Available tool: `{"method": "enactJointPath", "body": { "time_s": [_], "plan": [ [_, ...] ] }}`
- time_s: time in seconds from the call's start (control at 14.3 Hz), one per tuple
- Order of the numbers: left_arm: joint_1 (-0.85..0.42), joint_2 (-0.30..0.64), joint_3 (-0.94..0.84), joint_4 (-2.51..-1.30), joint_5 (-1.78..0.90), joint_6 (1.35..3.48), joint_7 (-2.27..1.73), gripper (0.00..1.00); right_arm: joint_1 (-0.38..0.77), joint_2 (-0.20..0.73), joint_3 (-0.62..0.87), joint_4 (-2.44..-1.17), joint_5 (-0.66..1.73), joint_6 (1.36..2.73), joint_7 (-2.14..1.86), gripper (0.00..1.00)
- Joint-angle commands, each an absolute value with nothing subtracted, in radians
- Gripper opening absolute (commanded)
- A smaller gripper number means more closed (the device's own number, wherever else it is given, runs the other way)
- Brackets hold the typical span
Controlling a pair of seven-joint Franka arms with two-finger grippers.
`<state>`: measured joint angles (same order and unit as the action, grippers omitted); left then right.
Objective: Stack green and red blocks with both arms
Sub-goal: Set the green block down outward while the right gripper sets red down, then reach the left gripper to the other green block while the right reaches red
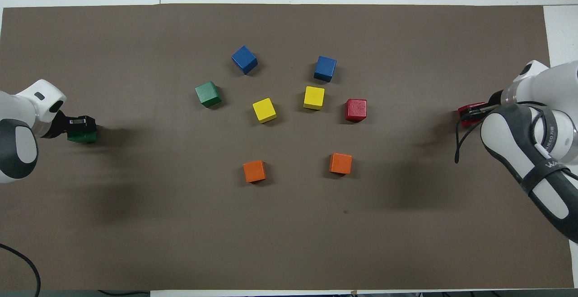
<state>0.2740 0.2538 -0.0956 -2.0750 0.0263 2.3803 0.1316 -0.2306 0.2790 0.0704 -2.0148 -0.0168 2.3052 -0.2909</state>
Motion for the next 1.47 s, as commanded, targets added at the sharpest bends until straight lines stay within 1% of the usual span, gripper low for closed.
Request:
{"method": "enactJointPath", "body": {
  "time_s": [0.0,0.14,0.21,0.42,0.49,0.56,0.63,0.7,0.77,0.84,1.12,1.26,1.4],
  "plan": [
    [0.281,0.252,-0.097,-2.101,0.011,2.422,0.178,0.00,-0.253,0.288,0.086,-2.025,-0.021,2.347,-0.321,0.00],
    [0.305,0.250,-0.097,-2.167,0.011,2.549,0.221,0.00,-0.255,0.298,0.086,-2.026,-0.021,2.349,-0.321,0.00],
    [0.307,0.252,-0.097,-2.184,0.011,2.578,0.232,0.00,-0.255,0.298,0.086,-2.025,-0.021,2.350,-0.321,0.00],
    [0.305,0.252,-0.097,-2.183,0.011,2.574,0.239,0.00,-0.255,0.301,0.086,-2.032,-0.021,2.361,-0.319,0.00],
    [0.305,0.252,-0.097,-2.181,0.011,2.573,0.248,0.48,-0.253,0.302,0.086,-2.040,-0.021,2.370,-0.318,0.00],
    [0.305,0.253,-0.097,-2.178,0.011,2.569,0.265,0.99,-0.252,0.301,0.086,-2.043,-0.021,2.373,-0.316,0.00],
    [0.307,0.253,-0.097,-2.169,0.011,2.550,0.279,1.00,-0.253,0.301,0.086,-2.043,-0.021,2.375,-0.316,0.02],
    [0.305,0.253,-0.097,-2.152,0.011,2.525,0.281,1.00,-0.253,0.301,0.086,-2.043,-0.021,2.376,-0.316,0.26],
    [0.304,0.253,-0.097,-2.128,0.012,2.487,0.281,1.00,-0.253,0.301,0.086,-2.043,-0.021,2.378,-0.316,0.85],
    [0.299,0.252,-0.097,-2.093,0.012,2.435,0.281,1.00,-0.253,0.301,0.086,-2.043,-0.021,2.376,-0.321,1.00],
    [0.288,0.244,-0.100,-1.926,0.017,2.240,0.278,1.00,-0.241,0.282,0.086,-2.011,-0.021,2.338,-0.316,1.00],
    [0.232,0.250,-0.101,-1.806,0.011,2.105,0.247,1.00,-0.227,0.244,0.090,-1.981,-0.018,2.274,-0.301,1.00],
    [0.161,0.259,-0.101,-1.715,0.014,2.027,0.091,1.00,-0.192,0.213,0.092,-1.927,-0.015,2.188,-0.246,1.00]
  ]
}}
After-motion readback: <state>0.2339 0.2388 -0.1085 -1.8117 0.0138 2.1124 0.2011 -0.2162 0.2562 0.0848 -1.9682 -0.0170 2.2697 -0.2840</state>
